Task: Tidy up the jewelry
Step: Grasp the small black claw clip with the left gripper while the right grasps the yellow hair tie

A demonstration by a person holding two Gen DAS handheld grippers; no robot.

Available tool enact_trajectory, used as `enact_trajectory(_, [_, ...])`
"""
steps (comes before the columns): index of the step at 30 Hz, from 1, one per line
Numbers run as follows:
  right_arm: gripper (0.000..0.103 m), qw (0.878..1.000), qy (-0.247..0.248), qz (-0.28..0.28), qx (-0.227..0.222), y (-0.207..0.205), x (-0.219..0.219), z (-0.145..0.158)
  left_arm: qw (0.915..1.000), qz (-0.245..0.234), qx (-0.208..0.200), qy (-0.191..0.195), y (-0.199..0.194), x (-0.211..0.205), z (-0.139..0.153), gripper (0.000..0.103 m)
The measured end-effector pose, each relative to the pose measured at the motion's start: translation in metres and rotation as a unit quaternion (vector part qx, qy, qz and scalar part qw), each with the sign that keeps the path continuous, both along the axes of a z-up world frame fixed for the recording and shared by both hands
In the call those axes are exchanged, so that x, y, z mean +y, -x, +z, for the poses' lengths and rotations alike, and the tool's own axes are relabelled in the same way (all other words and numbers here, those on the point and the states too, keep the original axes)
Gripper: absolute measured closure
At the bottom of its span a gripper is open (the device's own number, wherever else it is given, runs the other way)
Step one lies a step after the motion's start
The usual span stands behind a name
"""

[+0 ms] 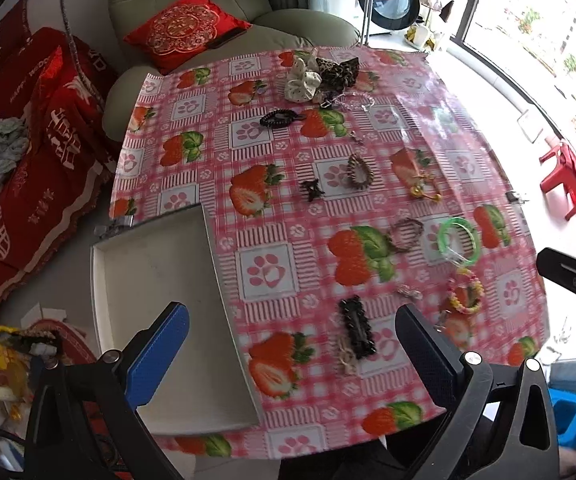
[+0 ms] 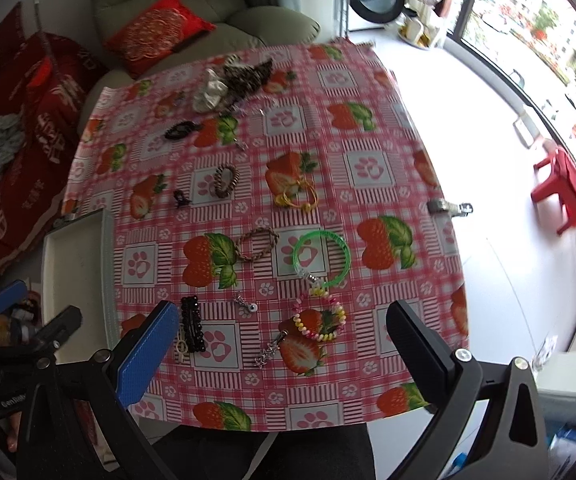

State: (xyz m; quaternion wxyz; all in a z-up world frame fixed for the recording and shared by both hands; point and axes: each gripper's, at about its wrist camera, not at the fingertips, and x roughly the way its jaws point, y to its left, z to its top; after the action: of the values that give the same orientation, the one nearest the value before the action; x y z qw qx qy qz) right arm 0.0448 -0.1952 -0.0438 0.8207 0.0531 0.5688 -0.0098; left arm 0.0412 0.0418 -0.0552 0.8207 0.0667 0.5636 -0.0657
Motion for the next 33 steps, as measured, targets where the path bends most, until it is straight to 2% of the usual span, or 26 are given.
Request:
enact_trajectory(7, [0.000, 0.999, 0.004, -0.029, 0.022, -0.019, -0.007, -0.033, 0.9997, -0.009, 0.016, 0.018, -0.041, -0.001, -0.027, 0.000])
enact_trajectory(17, [0.000, 0.998, 0.003, -0.032, 0.047, -0.077, -0.027, -0.092, 0.9973, 0.054, 0.033, 0.037, -0.103, -0.014, -0.087, 0.000])
enact_trajectory(19, [0.000, 0.998, 0.001, -0.031, 0.049, -0.091, -0.030, -0.103, 0.9966, 0.066, 0.036, 0.031, -0.115, -0.017, -0.099, 0.007])
enact_trajectory(25, [0.000, 0.999, 0.005, -0.023, 0.048, -0.132, -0.044, -0.139, 0.9951, 0.088, 0.036, 0.027, -0.144, -0.027, -0.129, 0.008])
enact_trajectory(27, [0.004, 0.999, 0.002, -0.021, 0.048, -0.144, -0.047, -0.147, 0.9947, 0.093, 0.034, 0.027, -0.153, -0.029, -0.136, 0.010])
enact_trajectory(29, [0.008, 0.999, 0.006, -0.014, 0.049, -0.153, -0.048, -0.154, 0.9943, 0.098, 0.034, 0.025, -0.161, -0.030, -0.143, 0.020])
enact_trajectory(33, [0.020, 0.999, 0.015, -0.008, 0.048, -0.165, -0.053, -0.163, 0.9932, 0.109, 0.037, 0.019, -0.174, -0.030, -0.157, 0.020])
